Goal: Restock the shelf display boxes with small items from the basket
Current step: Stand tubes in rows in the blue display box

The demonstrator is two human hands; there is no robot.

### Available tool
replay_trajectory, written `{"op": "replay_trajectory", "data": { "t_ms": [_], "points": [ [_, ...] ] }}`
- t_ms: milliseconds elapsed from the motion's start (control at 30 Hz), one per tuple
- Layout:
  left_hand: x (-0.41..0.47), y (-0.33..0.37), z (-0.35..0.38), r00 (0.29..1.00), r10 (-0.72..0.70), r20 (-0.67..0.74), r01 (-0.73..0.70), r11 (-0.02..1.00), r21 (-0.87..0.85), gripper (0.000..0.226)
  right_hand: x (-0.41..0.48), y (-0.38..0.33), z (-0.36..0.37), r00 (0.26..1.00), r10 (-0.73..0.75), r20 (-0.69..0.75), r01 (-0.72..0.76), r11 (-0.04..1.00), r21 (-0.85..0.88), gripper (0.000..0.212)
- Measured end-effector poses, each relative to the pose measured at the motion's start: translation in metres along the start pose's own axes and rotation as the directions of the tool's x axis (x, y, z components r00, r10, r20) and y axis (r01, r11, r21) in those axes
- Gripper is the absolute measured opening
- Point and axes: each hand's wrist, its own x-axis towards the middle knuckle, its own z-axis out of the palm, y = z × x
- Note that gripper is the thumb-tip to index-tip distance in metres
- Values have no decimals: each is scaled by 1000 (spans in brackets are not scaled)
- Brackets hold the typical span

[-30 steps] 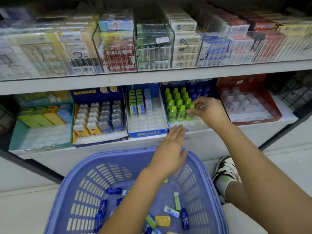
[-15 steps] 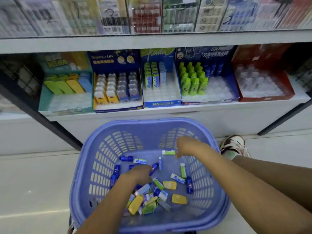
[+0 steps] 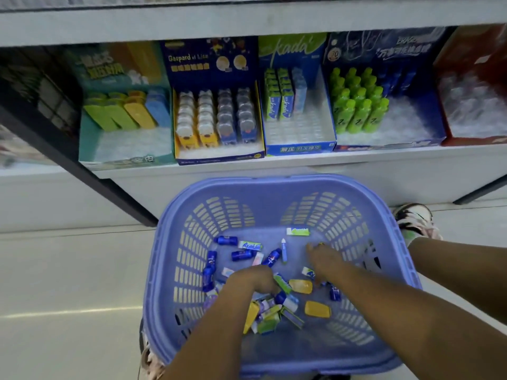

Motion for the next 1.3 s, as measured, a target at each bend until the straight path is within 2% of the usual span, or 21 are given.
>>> {"op": "replay_trajectory", "data": {
  "t_ms": [100,167,267,300,400,467,567,633,700,833,933,1000,1133,1200,1300],
  "points": [
    [6,-6,2,1000,7,14,-6,999,-39,40,9,-4,8,999,-37,-11,38,995,95,73],
    [9,-6,2,1000,-2,19,4,998,-70,38,13,-6,6,1000,5,14,-8,979,205,57],
    [7,-4,1,1000,-7,3,7,993,-118,32,15,-6,3,996,80,-47,-63,954,294,62],
    [6,-3,0,1000,-9,-8,8,990,-140,30,8,-5,-4,997,68,-32,-53,940,338,58],
    [-1,-1,-6,999,0,-43,-9,980,-201,32,-11,-10,-28,999,-38,18,27,910,413,21],
    [-8,5,-17,992,38,-117,-74,946,-315,38,-18,-13,-42,992,-123,0,103,830,549,24],
    [-23,18,-37,952,86,-292,-251,766,-591,27,-40,-24,-68,975,-216,-48,147,467,872,22],
    [-37,24,-52,924,105,-368,-357,583,-730,14,-56,-31,-83,959,-227,-168,238,328,914,21],
    [-56,26,-69,906,117,-407,-414,450,-791,20,-69,-38,-99,936,-181,-303,343,268,900,21],
    [-106,26,-103,868,197,-456,-497,333,-801,24,-102,-42,-133,869,-152,-471,494,187,849,18],
    [-136,27,-118,822,256,-509,-556,165,-815,25,-124,-42,-157,809,-186,-557,567,-1,824,16],
    [-147,27,-123,784,231,-577,-603,61,-795,23,-135,-39,-169,765,-227,-603,587,-140,797,17],
    [-155,28,-128,723,71,-687,-674,-146,-724,23,-145,-36,-181,722,-199,-663,608,-275,745,43],
    [-155,29,-129,702,8,-712,-703,-154,-695,22,-146,-38,-185,723,-133,-678,627,-287,724,33],
    [-155,30,-131,686,-67,-724,-727,-82,-682,26,-145,-40,-189,754,-93,-650,615,-248,749,16]
  ]
}}
